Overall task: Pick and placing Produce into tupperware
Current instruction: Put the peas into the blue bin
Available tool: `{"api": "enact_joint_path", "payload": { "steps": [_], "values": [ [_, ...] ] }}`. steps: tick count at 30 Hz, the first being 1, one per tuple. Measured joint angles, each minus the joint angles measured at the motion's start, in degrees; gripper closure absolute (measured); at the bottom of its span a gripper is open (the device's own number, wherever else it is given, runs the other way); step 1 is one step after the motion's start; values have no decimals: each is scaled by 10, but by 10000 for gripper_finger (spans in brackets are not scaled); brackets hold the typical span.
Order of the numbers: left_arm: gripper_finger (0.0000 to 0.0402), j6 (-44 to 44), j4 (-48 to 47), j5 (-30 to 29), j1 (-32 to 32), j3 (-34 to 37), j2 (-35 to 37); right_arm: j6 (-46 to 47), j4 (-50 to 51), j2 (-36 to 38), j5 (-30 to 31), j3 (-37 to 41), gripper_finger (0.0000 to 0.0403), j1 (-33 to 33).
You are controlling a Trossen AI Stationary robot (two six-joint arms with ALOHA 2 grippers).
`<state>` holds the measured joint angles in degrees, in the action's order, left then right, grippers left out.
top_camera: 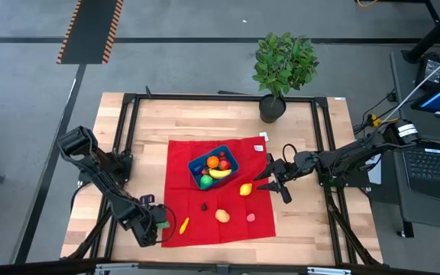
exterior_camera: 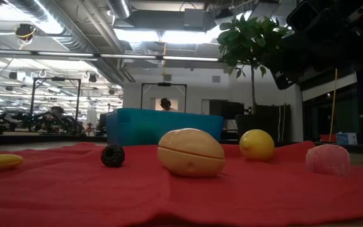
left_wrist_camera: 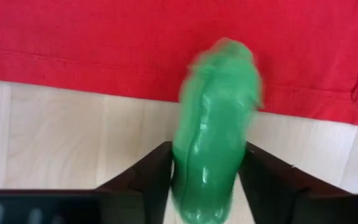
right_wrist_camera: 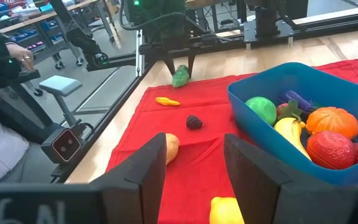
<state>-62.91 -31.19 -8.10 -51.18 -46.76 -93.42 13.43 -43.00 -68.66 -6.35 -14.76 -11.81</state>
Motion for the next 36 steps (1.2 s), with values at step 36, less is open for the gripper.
{"api": "enact_joint_path", "payload": {
  "steps": [36],
  "values": [
    [295, 12, 1, -63, -8, 0, 96, -5, 9, 0, 0, 0, 240, 0]
  ]
}}
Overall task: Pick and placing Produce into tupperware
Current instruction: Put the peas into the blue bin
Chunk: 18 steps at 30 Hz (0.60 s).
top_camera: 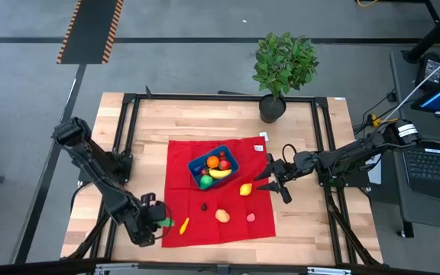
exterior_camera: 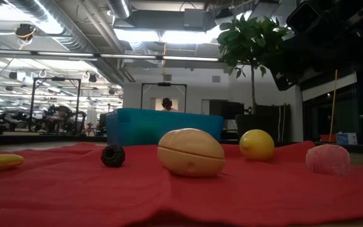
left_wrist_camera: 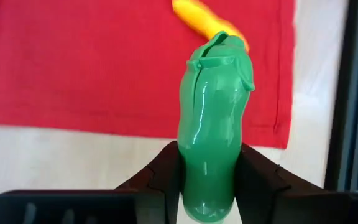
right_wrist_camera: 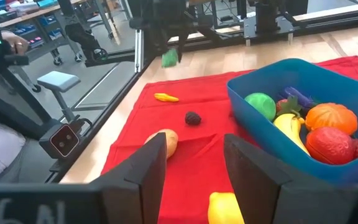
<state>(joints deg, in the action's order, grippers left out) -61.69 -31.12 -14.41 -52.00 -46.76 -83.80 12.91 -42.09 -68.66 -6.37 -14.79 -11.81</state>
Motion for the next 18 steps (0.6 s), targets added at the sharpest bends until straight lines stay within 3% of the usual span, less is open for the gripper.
{"api": "enact_joint_path", "payload": {
  "steps": [6, 11, 18],
  "values": [
    [295, 30, -35, -89, -12, 0, 74, -13, 0, 0, 0, 0, 240, 0],
    [295, 69, -59, -220, -41, 0, 130, -16, 0, 0, 0, 0, 240, 0],
    [295, 120, -63, -353, -67, 0, 157, -43, 2, 0, 0, 0, 240, 0]
  ]
}}
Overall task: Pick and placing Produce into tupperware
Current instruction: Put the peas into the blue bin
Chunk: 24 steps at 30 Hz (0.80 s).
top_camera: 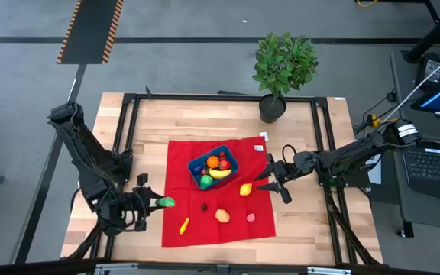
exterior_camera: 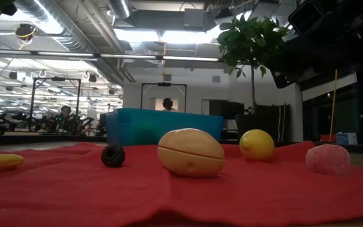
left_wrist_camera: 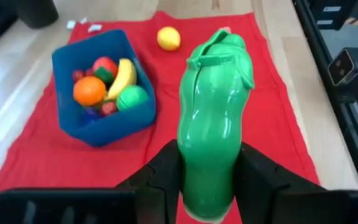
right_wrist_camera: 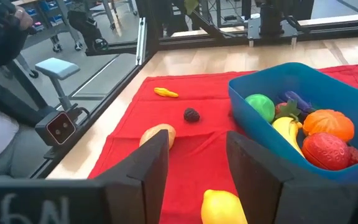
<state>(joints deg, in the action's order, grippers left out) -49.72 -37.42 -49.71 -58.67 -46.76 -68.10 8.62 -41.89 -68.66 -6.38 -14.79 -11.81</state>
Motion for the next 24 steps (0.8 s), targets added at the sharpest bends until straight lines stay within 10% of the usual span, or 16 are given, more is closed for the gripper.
{"api": "enact_joint_path", "payload": {
  "steps": [15, 24],
  "values": [
    [295, 158, 414, -79, 7, 200, 0, -31, -19, 0, -1, 0, 240, -2],
    [295, 217, 452, -63, 26, 208, 0, -89, -71, 2, -12, 0, 240, -1]
  ]
}}
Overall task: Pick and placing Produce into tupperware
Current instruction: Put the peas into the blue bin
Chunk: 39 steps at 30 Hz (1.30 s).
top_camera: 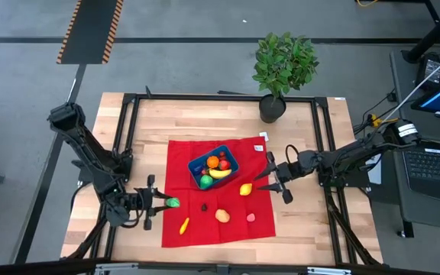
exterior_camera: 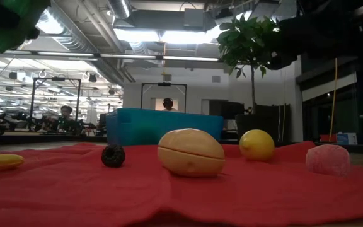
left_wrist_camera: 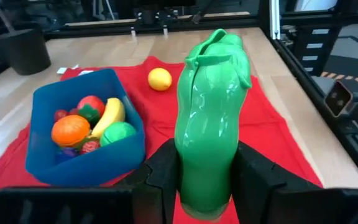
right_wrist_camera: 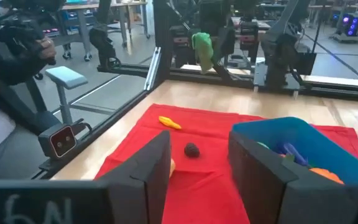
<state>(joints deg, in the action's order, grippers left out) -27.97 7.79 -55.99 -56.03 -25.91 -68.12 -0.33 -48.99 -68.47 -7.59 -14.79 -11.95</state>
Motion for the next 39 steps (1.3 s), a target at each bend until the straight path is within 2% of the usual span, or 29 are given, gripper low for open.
{"api": "enact_joint_path", "payload": {
  "steps": [8, 11, 15, 20, 23, 32, 35, 39],
  "values": [
    [295, 18, 2, 3, 58, 0, 0, 2, 5, 22, 0, 0, 240, 36],
    [295, 44, 30, 5, 88, 0, 0, 5, 7, 42, 6, 0, 240, 46],
    [295, 100, 76, 8, 131, 0, 0, 18, 23, 62, 79, 0, 240, 47],
    [295, 105, 83, 17, 189, 0, 0, 32, 59, 67, 194, 0, 240, 47],
    [295, 105, 87, 56, 224, 0, 0, 37, 81, 66, 200, 0, 240, 47],
    [295, 132, 74, 229, 328, -19, 0, 50, 107, 66, 201, 0, 240, 47],
    [295, 168, 15, 281, 356, -61, 0, 61, 115, 66, 201, 0, 240, 47],
    [295, 180, -128, 288, 390, -133, -4, 63, 123, 66, 202, 0, 240, 47]
  ]
}}
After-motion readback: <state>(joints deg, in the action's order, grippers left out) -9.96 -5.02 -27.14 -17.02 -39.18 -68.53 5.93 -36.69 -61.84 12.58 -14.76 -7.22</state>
